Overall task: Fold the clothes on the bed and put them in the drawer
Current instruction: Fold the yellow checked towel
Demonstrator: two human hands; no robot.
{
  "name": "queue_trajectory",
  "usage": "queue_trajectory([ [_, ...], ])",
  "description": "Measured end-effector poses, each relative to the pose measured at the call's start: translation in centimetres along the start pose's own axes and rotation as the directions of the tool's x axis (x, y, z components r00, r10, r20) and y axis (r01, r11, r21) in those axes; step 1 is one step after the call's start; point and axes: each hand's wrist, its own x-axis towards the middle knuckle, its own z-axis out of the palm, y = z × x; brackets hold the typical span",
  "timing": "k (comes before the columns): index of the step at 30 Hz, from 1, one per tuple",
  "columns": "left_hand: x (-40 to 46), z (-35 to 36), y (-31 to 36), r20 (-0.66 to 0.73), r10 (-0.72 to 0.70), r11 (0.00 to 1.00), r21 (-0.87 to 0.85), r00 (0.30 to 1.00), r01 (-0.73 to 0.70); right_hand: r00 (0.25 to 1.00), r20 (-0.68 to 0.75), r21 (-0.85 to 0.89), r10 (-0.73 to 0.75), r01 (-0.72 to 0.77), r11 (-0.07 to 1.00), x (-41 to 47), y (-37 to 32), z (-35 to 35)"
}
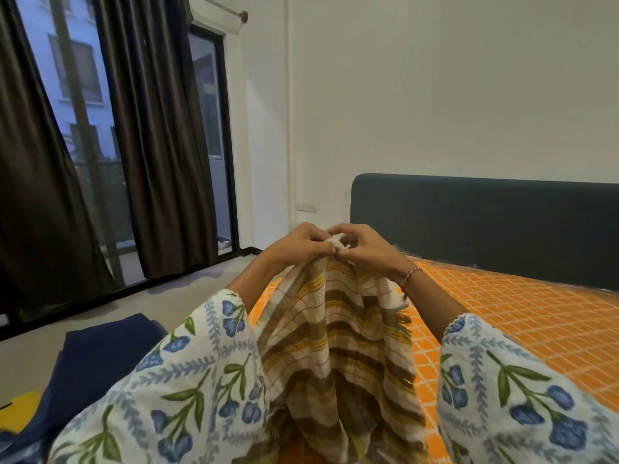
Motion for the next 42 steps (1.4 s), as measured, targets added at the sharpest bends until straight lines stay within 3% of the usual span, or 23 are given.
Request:
queue_trajectory([
  [2,-0.4,-0.1,-0.4,-0.116,-0.025,0.998,-0.065,0.993,0.018,0.992,-0.126,-0.130,0.002,-0.018,0.991,0.2,0.0,-0.2],
  [4,-0.7,0.4,-1.2,-0.261,-0.036,0.997,0.052,0.965,0.052,0.973,-0.232,-0.171,0.016,-0.057,0.984,0.5,0.4,-0.1],
  [7,-0.9,1.0,-3.6,-0.372,-0.026,0.903,0.389,0.928,0.181,0.946,-0.319,-0.134,0.051,-0.099,0.986,0.3,0.4,-0.1],
  [12,-2.3,0.0,-8.2,-0.465,-0.113,0.769,0.519,0.878,0.373,0.871,-0.465,0.026,0.155,-0.162,0.986,-0.9,0.8,-2.4],
  [15,-3.2,0.3,-11.2,-0.554,-0.195,0.767,0.428,0.809,0.478,0.811,-0.547,0.112,0.209,-0.177,0.978,-1.2,1.1,-4.0],
  [17,-3.1,0.8,-12.6,-0.586,-0.316,0.840,0.193,0.746,0.508,0.748,-0.615,0.129,0.251,-0.218,0.967,-1.3,1.4,-5.0],
  [19,-2.5,0.9,-12.4,-0.577,-0.352,0.907,-0.017,0.737,0.420,0.710,-0.652,0.023,0.267,-0.333,0.943,-1.7,2.0,-5.6],
  [21,-1.4,0.7,-10.4,-0.538,-0.294,0.950,-0.077,0.790,0.301,0.755,-0.615,-0.099,0.226,-0.359,0.928,-2.2,2.4,-5.4],
  [25,0.6,0.7,-3.0,-0.293,-0.023,0.988,0.136,0.956,0.066,0.943,-0.332,-0.184,0.000,-0.064,0.981,-1.8,0.7,-2.9],
  [27,0.9,0.6,0.2,-0.185,0.109,0.974,0.217,0.977,-0.067,0.976,-0.217,-0.263,-0.029,-0.030,0.964,-0.9,0.1,-1.9],
  [30,0.9,0.4,2.0,-0.199,0.180,0.949,0.294,0.963,-0.116,0.963,-0.266,-0.280,-0.049,-0.028,0.960,-0.1,-0.2,-1.4],
  [33,0.0,0.7,1.9,-0.436,0.173,0.868,0.491,0.883,0.073,0.930,-0.364,-0.222,-0.043,-0.042,0.974,-0.1,-0.2,-1.8],
  [35,-0.3,1.1,1.3,-0.484,0.155,0.757,0.618,0.861,0.211,0.908,-0.418,-0.195,-0.021,-0.068,0.978,-0.2,0.1,-2.6],
  [38,-0.8,0.6,-0.4,-0.527,0.000,0.682,0.621,0.850,0.385,0.874,-0.485,-0.197,0.039,-0.153,0.968,-0.7,0.6,-4.1],
  [42,-1.8,-1.0,-4.5,-0.629,-0.138,0.620,0.548,0.765,0.562,0.771,-0.612,-0.101,0.177,-0.298,0.949,-1.8,2.3,-5.9],
])
